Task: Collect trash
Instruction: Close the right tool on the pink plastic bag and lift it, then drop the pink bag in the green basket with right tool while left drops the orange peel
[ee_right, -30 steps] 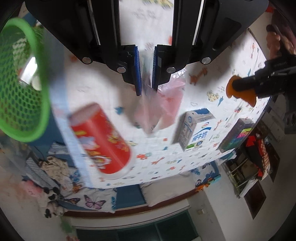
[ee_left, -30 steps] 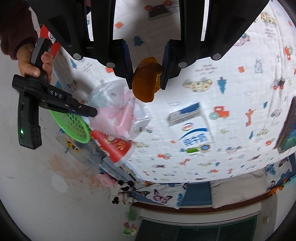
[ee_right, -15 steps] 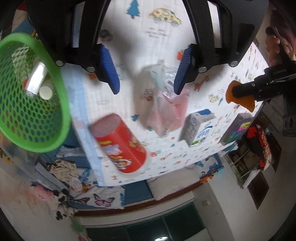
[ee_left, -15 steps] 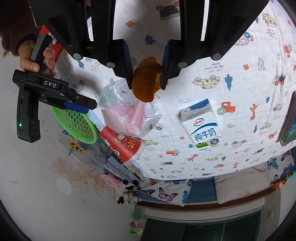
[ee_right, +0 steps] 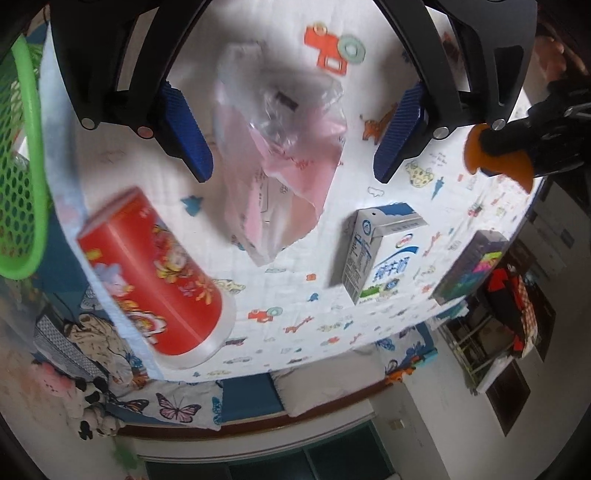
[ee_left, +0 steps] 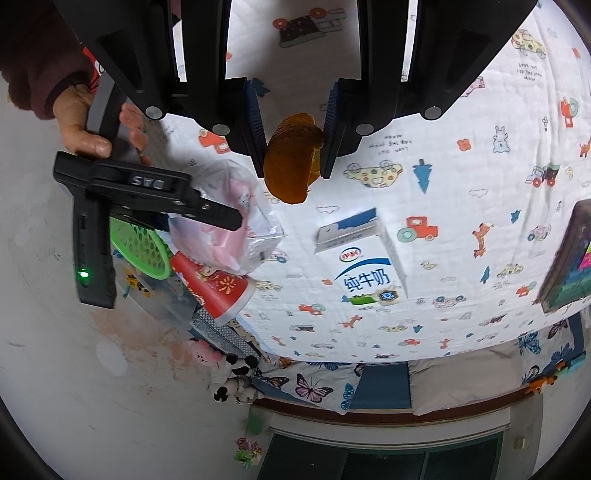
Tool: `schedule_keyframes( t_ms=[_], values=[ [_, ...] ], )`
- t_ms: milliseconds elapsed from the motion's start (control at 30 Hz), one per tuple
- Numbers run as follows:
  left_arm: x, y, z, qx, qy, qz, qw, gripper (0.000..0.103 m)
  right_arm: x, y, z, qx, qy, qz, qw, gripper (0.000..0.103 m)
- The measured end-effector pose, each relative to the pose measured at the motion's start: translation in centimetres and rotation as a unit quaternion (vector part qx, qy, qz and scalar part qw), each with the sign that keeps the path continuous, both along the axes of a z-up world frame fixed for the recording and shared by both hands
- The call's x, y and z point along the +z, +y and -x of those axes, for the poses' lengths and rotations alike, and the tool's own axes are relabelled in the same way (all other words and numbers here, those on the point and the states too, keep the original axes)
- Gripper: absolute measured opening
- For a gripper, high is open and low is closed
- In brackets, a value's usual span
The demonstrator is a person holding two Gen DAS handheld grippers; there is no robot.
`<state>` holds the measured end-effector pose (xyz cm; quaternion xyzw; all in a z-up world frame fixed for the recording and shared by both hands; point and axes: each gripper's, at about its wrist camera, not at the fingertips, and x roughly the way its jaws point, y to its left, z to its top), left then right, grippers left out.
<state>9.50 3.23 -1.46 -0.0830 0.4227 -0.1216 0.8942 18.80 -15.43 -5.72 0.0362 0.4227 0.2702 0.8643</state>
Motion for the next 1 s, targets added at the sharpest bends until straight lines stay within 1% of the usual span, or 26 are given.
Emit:
schedule_keyframes(
  t_ms=[167,200,233,267,300,333,367,400,467,533,667,800,1000],
  values=[
    [-0.4,0.7,-0.1,0.005,0.004,0.005,1.0,0.028,-1.5,0.8,-0.5,-0.002,0.019,0.023,1.0,0.088],
    [-0.6,0.7,-0.2,0.005,0.005,0.005,1.0,0.028,-1.7,0.9,-0.5,0.0,0.021,0.029,0.999,0.083],
    [-0.6,0.7,-0.2,0.005,0.006,0.005,1.0,0.028,-1.9,1.1,-0.3,0.0,0.018,0.042,0.999,0.075],
    [-0.7,0.8,-0.2,0.006,0.007,0.006,0.9999,0.028,-1.9,1.2,-0.1,-0.002,0.01,0.054,0.998,0.071],
    [-0.7,0.8,-0.2,0.005,0.007,0.007,0.9999,0.028,-1.9,1.3,0.1,0.003,0.007,0.06,0.998,0.063],
    [-0.7,0.7,-0.2,0.005,0.007,0.007,0.9999,0.028,-1.9,1.2,0.3,0.005,0.007,0.057,0.998,0.058],
    [-0.7,0.6,-0.3,0.004,0.007,0.007,0.9999,0.028,-1.8,1.1,0.4,0.005,0.006,0.055,0.998,0.056],
    [-0.7,0.5,-0.3,0.003,0.007,0.007,0.9999,0.028,-1.7,0.9,0.6,0.005,0.004,0.054,0.999,0.052],
    [-0.5,0.2,-0.3,0.0,0.004,0.007,1.0,0.028,-1.3,0.3,1.0,0.002,0.001,0.047,0.999,0.05],
    [-0.3,-0.1,-0.3,-0.004,0.002,0.005,1.0,0.028,-1.0,-0.4,1.4,-0.002,-0.003,0.042,0.999,0.045],
    [-0.1,-0.9,-0.4,-0.012,0.0,0.005,0.9999,0.028,0.0,-2.2,2.4,-0.013,-0.007,0.028,1.0,0.045],
    [0.3,-2.4,-0.7,-0.03,-0.003,0.004,0.9995,0.028,1.1,-4.5,3.7,-0.026,-0.015,0.015,0.999,0.045],
    [0.8,-5.7,-1.3,-0.064,-0.007,0.006,0.9979,0.028,2.5,-8.7,5.0,-0.061,-0.028,0.008,0.998,0.045]
  ],
)
